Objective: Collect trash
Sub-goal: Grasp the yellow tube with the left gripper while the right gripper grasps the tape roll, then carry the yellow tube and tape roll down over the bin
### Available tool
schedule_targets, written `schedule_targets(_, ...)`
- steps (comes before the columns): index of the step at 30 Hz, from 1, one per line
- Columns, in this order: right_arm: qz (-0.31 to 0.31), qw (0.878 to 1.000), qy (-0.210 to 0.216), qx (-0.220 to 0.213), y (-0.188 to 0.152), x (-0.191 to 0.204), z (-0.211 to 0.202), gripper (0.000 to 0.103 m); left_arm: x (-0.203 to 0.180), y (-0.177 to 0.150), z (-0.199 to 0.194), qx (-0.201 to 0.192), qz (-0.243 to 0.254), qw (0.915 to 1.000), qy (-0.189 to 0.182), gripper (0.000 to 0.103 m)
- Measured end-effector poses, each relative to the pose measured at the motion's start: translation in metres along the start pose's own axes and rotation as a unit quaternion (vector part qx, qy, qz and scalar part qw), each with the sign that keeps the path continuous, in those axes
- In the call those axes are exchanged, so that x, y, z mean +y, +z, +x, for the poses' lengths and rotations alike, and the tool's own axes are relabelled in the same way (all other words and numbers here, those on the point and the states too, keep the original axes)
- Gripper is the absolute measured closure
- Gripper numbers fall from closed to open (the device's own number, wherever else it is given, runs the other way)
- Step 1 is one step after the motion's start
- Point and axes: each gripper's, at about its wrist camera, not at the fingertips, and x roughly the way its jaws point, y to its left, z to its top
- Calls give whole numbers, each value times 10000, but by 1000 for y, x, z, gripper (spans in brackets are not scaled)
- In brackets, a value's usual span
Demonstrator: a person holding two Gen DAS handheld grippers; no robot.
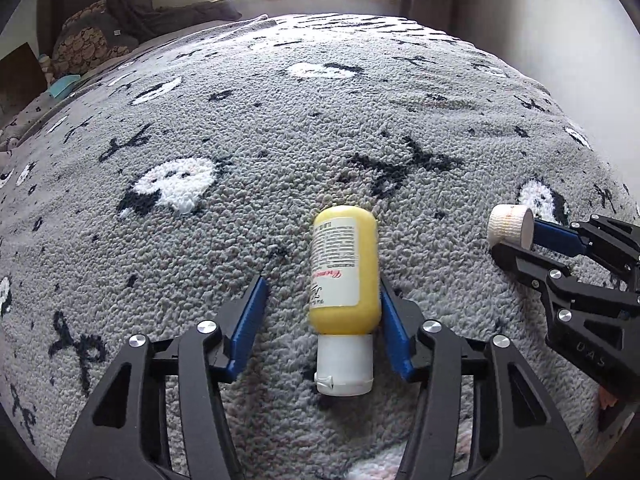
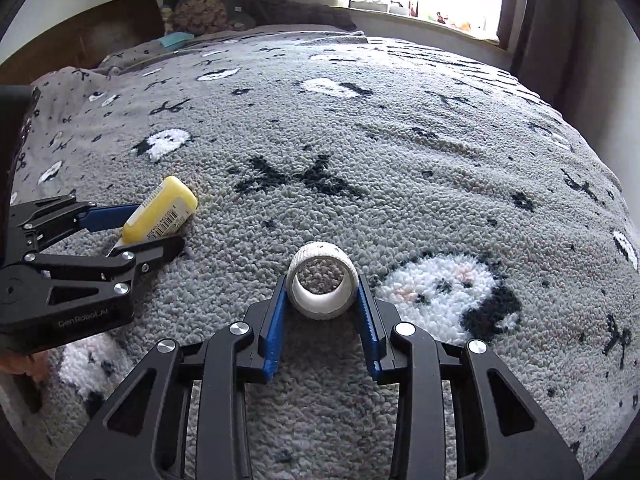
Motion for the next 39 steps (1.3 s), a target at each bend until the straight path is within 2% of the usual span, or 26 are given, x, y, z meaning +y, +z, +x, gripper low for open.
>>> schedule_targets(2,16,10000,10,-7,0,0,-1,70,0,2,-1,17,-22,10000,-53,73)
schedule_targets(10,31,9999,-1,-150,-9,2,-34,70,-4,-19,-33,9,93,9999,57,73)
schedule_targets(20,-152,9982,-192,-539,-46,12,-123,70,-17,-73,-131,-380,221,9990,94,73)
schedule_targets(29,-314,9948,-243,-933,-104,32,-212,70,-53,-133,-215,-735,374,9963,-256,73)
schedule_targets(34,-372,9928,-304,-1094,-145,44,-249,70,-74,-178,-249,-985,577,9932,-240,73)
schedule_targets(39,-371,9929,-234,-1107,-188,55,-270,70,-89,-225,-264,-1022,674,9918,-369,73)
